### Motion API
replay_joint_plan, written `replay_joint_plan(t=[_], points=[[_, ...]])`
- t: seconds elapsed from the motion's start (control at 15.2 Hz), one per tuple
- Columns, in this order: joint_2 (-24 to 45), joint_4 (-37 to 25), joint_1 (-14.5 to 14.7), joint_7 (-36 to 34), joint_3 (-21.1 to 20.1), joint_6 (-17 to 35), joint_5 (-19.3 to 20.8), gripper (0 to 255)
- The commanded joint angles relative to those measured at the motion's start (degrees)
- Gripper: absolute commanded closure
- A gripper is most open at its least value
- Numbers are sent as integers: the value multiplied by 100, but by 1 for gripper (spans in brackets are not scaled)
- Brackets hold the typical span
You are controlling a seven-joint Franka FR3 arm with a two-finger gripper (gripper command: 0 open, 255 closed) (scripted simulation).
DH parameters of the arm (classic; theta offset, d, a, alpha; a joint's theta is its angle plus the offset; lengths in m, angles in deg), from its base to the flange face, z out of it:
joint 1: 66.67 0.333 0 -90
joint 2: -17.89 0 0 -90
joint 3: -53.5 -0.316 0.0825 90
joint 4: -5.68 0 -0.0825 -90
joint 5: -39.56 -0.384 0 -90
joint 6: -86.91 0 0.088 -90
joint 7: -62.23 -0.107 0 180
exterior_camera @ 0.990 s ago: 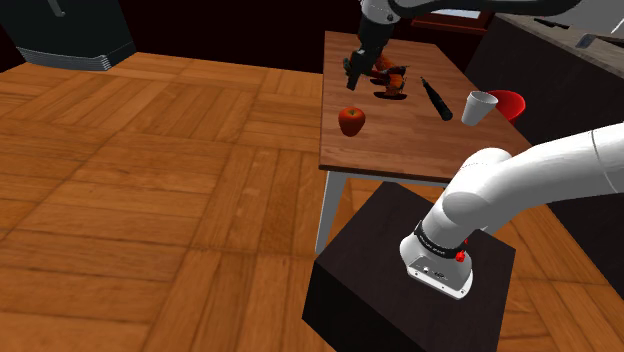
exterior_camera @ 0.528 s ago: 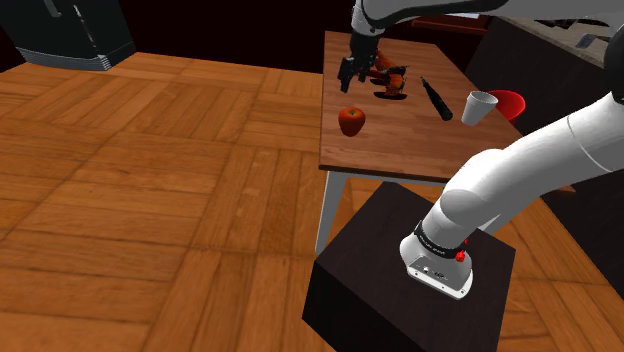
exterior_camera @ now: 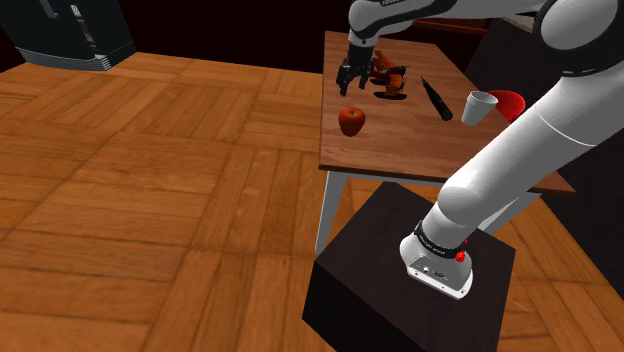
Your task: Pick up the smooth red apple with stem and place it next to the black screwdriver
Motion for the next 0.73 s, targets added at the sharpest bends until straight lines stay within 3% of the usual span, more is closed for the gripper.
replay_joint_plan(t=[0.0,0.26,0.66], points=[[376,-190,-102,8,133,96,-55,0],[1007,-536,-265,5,324,217,-193,0],[1172,-248,-280,26,339,668,-220,0]])
